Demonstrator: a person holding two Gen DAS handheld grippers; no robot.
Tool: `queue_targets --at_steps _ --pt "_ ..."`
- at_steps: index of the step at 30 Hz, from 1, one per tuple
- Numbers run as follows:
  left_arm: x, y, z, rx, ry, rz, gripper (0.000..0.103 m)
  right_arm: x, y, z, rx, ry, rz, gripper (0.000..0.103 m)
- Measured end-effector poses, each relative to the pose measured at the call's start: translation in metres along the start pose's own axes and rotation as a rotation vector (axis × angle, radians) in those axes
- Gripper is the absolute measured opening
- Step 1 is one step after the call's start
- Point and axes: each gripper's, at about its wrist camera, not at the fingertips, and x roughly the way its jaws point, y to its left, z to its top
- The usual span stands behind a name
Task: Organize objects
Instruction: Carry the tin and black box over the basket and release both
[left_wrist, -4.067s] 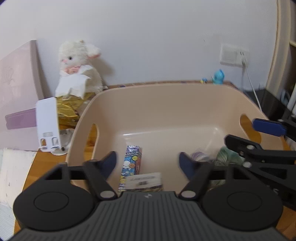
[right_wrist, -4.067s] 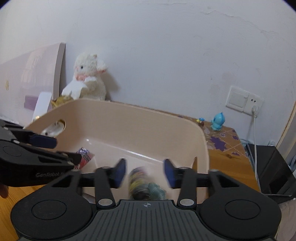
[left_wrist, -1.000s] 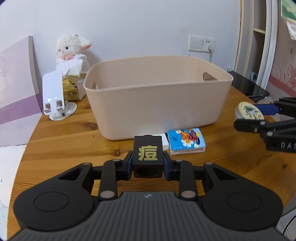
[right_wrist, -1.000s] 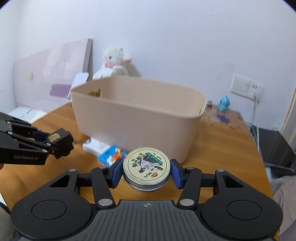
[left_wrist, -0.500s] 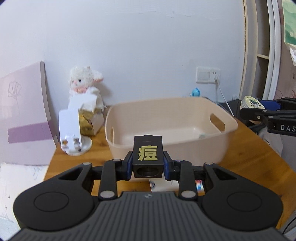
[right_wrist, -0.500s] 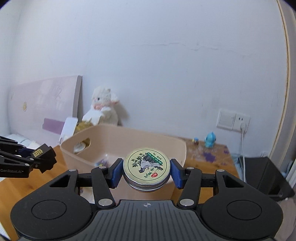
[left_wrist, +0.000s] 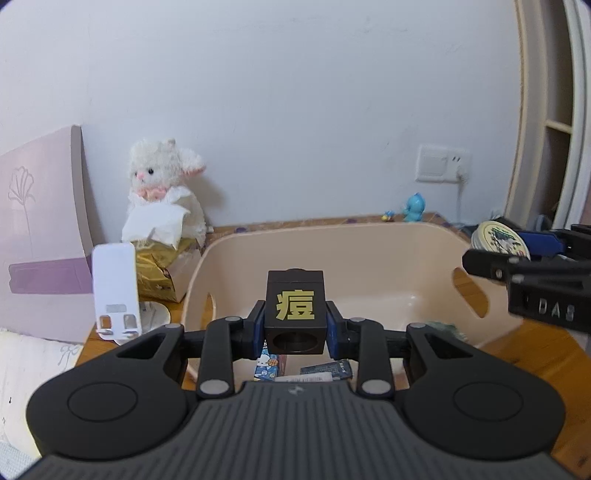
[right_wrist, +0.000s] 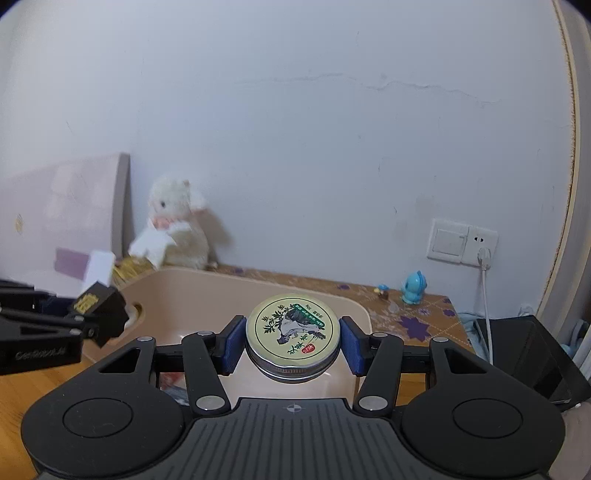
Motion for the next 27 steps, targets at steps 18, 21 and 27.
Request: queue_targets --at_steps 18,21,27 --pt "0.028 -0.002 -0.010 -0.008 0.082 0.042 0.082 0.043 0.010 -0.027 -0.083 0.120 -0.067 0.076" --pt "0.012 -0.002 -0.010 0.016 0.057 0.055 0.084 0.029 0.005 -0.023 -0.060 0.092 -0.062 0.089" --pt "-0.019 0.006 -0.016 0.006 0.038 0.058 0.090 -0.003 -0.002 -0.022 -0.051 0.068 -0.055 0.103"
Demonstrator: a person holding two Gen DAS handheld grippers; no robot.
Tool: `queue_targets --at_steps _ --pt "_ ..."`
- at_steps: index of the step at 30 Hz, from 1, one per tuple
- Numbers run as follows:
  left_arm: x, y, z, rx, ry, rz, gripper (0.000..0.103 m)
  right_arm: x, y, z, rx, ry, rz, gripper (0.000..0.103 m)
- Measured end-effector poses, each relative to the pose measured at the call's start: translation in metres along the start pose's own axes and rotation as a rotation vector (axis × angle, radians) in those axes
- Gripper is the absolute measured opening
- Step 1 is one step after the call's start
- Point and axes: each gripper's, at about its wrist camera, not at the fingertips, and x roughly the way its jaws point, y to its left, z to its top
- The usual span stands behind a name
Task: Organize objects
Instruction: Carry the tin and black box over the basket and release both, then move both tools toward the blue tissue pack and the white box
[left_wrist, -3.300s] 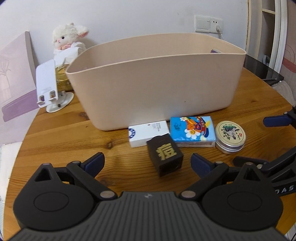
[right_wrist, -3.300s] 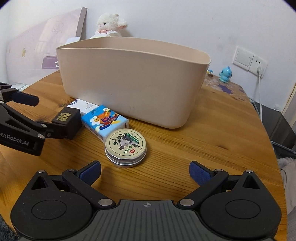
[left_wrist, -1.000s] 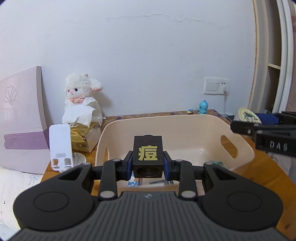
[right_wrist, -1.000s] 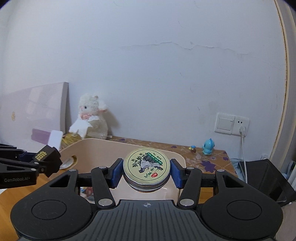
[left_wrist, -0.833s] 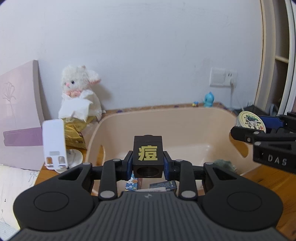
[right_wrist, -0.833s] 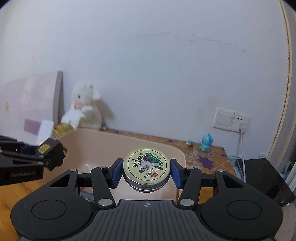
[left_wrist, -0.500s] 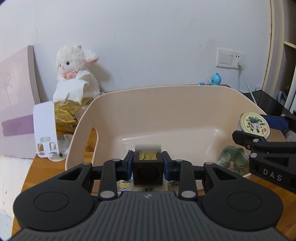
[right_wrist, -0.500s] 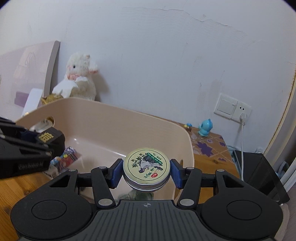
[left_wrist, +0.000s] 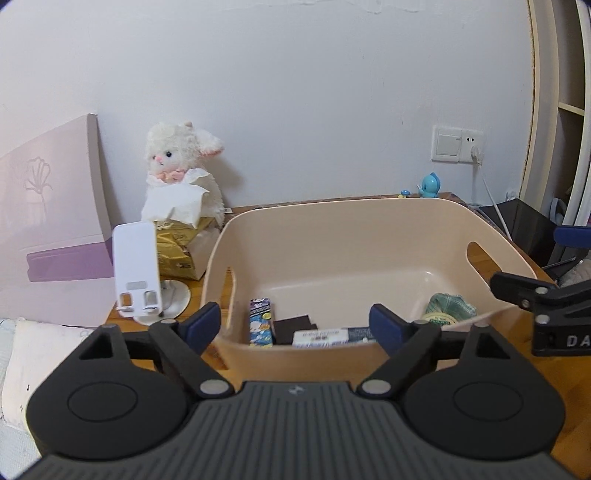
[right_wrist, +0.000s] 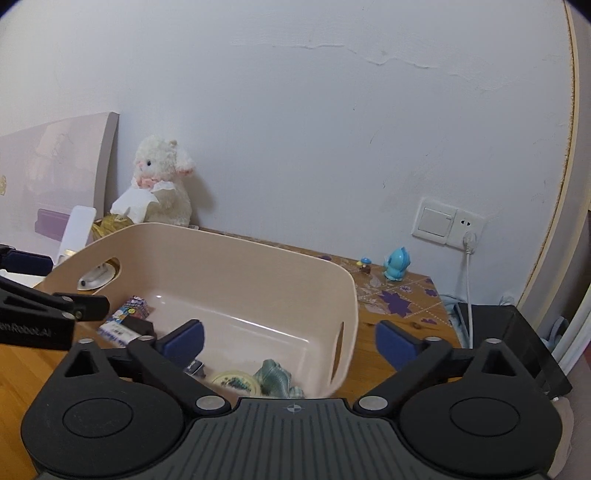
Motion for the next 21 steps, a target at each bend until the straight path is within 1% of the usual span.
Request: queue_targets --at_steps 4,9,11,16,21 --pt "-0.014 0.007 -0.011 0.007 0.011 0.002 0.090 -0.017 -0.002 -0.007 0.001 0.018 0.018 0.103" --pt "-0.020 0.014 -0.031 0.018 0.041 0.011 0.092 -0.023 0.005 -0.023 -0.018 0.070 0.034 0.103" --pt "-0.020 0.018 -0.040 0.020 0.053 0.013 0.092 -0.022 0.009 -0.030 -0.025 0.086 0.033 0.103" --pt "-0.013 0.028 -0.060 0.002 0.101 -0.007 0.092 -0.015 0.020 -0.052 -0.021 0.142 0.048 0.103" --pt "-0.002 0.031 -0.078 0.014 0.134 -0.008 0.092 -0.005 0.034 -0.070 -0.038 0.184 0.059 0.103"
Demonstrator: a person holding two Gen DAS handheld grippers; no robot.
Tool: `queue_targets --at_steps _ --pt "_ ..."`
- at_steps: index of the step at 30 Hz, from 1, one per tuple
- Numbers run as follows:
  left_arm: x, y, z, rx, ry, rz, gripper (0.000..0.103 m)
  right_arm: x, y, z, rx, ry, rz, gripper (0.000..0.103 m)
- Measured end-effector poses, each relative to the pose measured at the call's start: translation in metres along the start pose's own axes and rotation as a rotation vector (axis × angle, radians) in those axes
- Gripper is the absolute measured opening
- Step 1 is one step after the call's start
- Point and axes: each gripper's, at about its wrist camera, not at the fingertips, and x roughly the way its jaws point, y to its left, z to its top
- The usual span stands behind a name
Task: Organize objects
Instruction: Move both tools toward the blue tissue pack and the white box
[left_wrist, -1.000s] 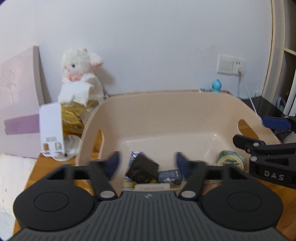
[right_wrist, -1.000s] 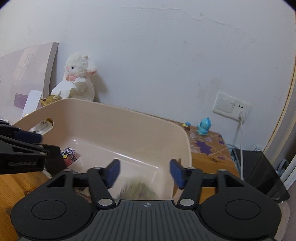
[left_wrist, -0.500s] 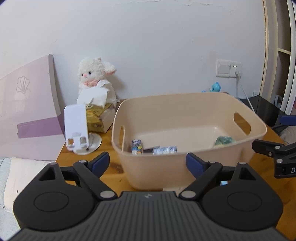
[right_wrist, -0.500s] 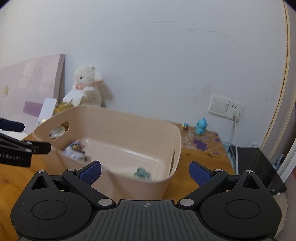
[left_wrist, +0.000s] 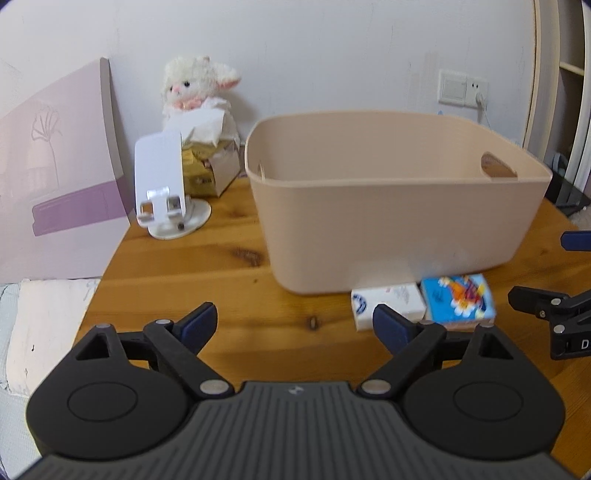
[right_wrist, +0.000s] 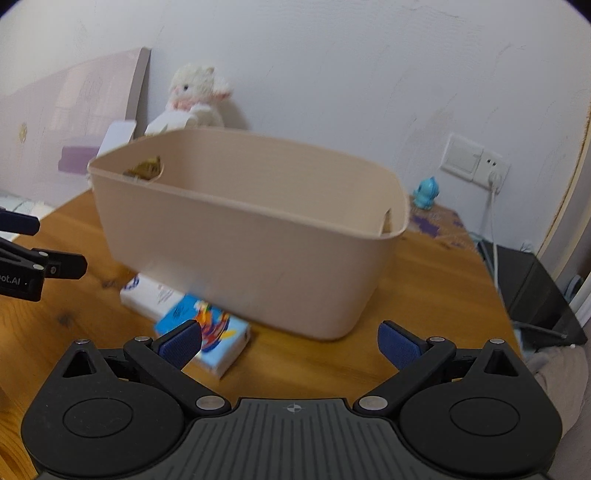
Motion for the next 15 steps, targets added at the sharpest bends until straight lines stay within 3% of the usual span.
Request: queue_targets --at_steps 15 --pt "0.032 0.000 -0.014 0.026 0.048 -0.011 0.092 0.048 0.042 -0.006 0.013 0.070 0.063 0.103"
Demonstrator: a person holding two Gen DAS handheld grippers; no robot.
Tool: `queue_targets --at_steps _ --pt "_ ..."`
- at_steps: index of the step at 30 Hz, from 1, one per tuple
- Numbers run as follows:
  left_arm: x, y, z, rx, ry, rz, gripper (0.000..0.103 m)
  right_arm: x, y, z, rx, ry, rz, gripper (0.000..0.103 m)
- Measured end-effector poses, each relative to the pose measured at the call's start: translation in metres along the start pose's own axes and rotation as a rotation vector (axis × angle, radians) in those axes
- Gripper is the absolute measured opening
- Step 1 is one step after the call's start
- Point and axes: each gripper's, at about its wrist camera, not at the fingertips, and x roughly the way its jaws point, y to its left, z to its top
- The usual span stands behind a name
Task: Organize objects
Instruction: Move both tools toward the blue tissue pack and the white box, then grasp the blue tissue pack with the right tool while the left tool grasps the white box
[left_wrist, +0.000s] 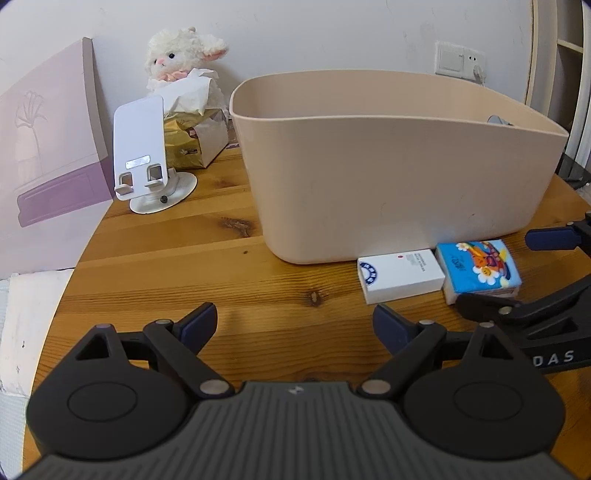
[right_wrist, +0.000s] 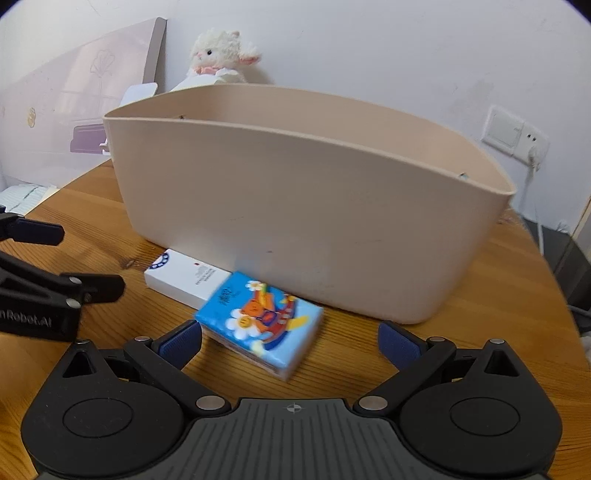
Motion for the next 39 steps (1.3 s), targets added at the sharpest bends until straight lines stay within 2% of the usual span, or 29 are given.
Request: queue_targets --at_steps 5,14,17,19,23,29,34,37,39 --pt "0.005 0.006 0.000 -0.027 0.009 0.032 0.092 0.013 0.008 0.001 0.027 0.013 0.007 0.103" --pt "0.005 0.003 0.002 -0.057 0.006 -0.033 0.092 0.017 -0.006 0.000 0.090 0.008 -0.057 0.103" --pt "0.003 -0.006 0.003 -0.060 -0.001 -0.079 0.099 0.012 -0.018 -0.007 0.080 0.008 -0.080 0.103" --pt "0.003 -0.014 0.004 -0.057 -0.005 -0.096 0.100 0.008 -0.027 -0.010 0.073 0.012 -0.093 0.103" --pt "0.007 -0.032 0.008 -0.044 0.004 -0.121 0.100 0.003 -0.044 -0.015 0.071 0.023 -0.059 0.103" --pt "0.023 -0.054 0.013 -0.014 0.023 -0.090 0.099 -0.001 -0.055 -0.021 0.050 0.015 -0.024 0.103" --pt "0.036 -0.053 0.014 -0.032 0.019 -0.053 0.099 0.003 -0.060 -0.022 0.065 -0.008 -0.005 0.103" --pt "0.037 -0.051 0.015 -0.052 -0.004 -0.069 0.087 0.006 -0.061 -0.024 0.077 -0.017 0.010 0.099" --pt "0.036 -0.052 0.017 -0.044 -0.014 -0.081 0.070 0.003 -0.062 -0.027 0.073 -0.029 0.023 0.091"
